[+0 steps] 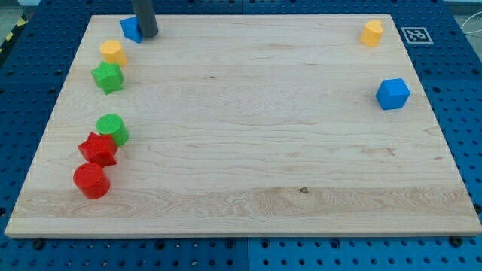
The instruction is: Slide the yellow heart to the center
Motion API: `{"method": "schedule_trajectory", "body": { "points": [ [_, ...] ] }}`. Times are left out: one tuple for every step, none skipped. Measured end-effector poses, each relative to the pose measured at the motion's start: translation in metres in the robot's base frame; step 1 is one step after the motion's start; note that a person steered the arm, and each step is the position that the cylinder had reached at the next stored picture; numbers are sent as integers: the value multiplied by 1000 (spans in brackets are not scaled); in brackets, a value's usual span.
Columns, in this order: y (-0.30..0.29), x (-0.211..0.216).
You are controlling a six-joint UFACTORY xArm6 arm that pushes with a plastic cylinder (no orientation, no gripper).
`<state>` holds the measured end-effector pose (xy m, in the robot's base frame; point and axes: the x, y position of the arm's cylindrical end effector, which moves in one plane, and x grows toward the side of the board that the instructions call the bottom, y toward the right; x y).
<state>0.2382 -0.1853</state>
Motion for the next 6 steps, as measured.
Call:
{"method": "schedule_trajectory", "body": {
  "points": [
    [-20,-3],
    [-28,-3],
    [19,-12],
    [87,-28],
    [156,-37],
    [229,-38]
  ]
}}
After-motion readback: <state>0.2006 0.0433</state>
